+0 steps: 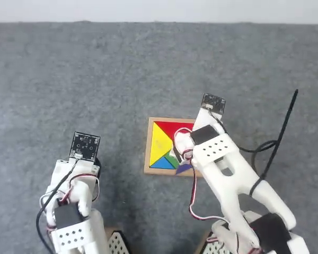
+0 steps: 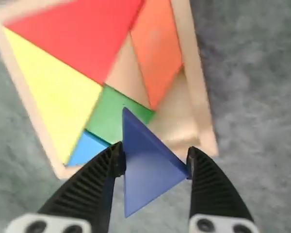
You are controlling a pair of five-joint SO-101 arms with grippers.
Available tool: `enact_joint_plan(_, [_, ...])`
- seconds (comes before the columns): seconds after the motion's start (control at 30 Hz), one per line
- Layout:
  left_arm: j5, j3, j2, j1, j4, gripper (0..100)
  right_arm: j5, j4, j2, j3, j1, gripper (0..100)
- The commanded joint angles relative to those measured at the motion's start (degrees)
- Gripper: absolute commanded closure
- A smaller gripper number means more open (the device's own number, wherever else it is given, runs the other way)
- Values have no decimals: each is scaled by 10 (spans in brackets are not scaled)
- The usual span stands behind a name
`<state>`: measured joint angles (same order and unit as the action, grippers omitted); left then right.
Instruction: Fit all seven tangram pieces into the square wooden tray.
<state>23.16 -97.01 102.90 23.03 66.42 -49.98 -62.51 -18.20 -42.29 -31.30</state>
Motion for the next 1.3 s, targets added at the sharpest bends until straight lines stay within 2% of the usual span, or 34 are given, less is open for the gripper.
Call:
enact_joint_plan(0.0, [3,6,4,4,4,807,-81,38,-25,6,-1,864])
enact_joint_plan(0.1, [3,6,4,4,4,807,-104,42,-28,6,-2,855])
enact_joint_plan(0.3, [3,6,4,4,4,807,-110,42,-25,-10,-3,720])
enact_joint_plan(0.53, [3,6,4,4,4,807,-120,97,-29,-40,0,714])
enact_joint_plan(0.73, [3,6,4,4,4,807,-113,95,-39,-28,0,714])
enact_joint_plan(0.83, [3,6,4,4,4,807,-29,68,-82,-24,41,714])
enact_joint_plan(0.93, [3,6,4,3,4,807,104,58,-141,-23,140,716])
enact_joint_plan(1.03, [3,6,4,4,4,807,193,53,-194,-29,217,716])
enact_joint_plan(1.1, [3,6,4,4,4,807,247,53,-230,-51,239,718])
enact_joint_plan(1.27, [3,6,4,4,4,807,358,58,-365,-159,229,719])
